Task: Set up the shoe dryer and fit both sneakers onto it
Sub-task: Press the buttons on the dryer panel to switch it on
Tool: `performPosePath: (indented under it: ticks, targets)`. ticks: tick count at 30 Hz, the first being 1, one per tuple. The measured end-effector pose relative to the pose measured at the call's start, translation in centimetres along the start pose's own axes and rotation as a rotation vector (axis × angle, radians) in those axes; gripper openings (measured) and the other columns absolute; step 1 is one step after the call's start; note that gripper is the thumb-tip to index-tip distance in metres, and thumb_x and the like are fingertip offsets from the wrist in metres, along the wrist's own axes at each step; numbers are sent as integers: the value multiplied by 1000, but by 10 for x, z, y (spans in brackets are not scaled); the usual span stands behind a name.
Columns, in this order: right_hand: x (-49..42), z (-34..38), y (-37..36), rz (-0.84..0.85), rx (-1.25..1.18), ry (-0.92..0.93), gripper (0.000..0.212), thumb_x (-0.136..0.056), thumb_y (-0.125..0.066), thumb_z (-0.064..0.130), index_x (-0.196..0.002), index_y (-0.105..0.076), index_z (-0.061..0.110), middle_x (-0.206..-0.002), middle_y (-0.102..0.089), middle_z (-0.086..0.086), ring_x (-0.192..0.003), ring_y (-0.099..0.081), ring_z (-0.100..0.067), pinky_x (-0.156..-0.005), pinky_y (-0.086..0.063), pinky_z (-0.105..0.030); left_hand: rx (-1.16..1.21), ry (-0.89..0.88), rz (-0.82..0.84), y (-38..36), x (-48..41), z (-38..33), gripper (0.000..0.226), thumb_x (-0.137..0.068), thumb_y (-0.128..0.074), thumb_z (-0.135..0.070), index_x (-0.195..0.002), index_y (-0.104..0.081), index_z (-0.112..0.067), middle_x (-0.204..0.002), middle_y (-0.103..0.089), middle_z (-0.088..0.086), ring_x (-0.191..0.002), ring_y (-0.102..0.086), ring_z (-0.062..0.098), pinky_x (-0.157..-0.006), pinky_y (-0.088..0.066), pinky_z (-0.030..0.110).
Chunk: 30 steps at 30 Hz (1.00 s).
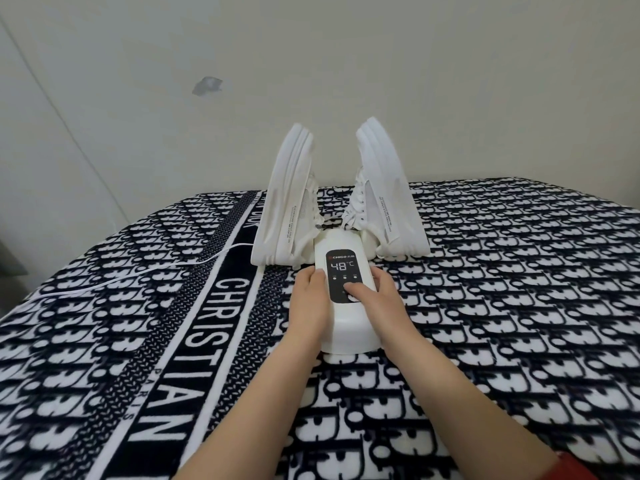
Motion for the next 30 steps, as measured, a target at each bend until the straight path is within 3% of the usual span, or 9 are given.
performPosePath:
  ticks: [6, 14, 30]
  targets:
    - [1, -2, 0, -33, -34, -33, 41, -81, -69, 21, -116, -49, 30, -106, -65, 10, -97, -64, -8, -71, -44, -22, 14, 31, 4, 0, 2, 2, 28, -92, -38, -14, -113, -55, -21, -97, -65, -4, -86, -62, 14, -69, -46, 29]
    - [0, -2, -1, -57, -60, -67, 51, -79, -69, 21, -126, -49, 25, -110, -65, 7, -98, -62, -9, -69, -42, -22, 15, 0, -11, -1, 3, 5, 30, -93, -37, -11, -114, -55, -20, -100, -64, -5, -87, -62, 11, -66, -45, 25]
    - [2, -2, -1, -50, -38, -47, 45, -81, -68, 22, -120, -48, 28, -108, -64, 9, -97, -63, -7, -67, -42, -20, 9, 0, -19, -1, 2, 6, 31, -93, -37, -11, -116, -56, -20, -96, -64, -9, -81, -61, 5, -59, -41, 20]
Point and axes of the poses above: each hand's wrist, its own x-axis away from the middle knuckle, its own y-axis out of the back of the hand, z = x × y, the point moved 4 cm from there along -x, towards the middle knuckle
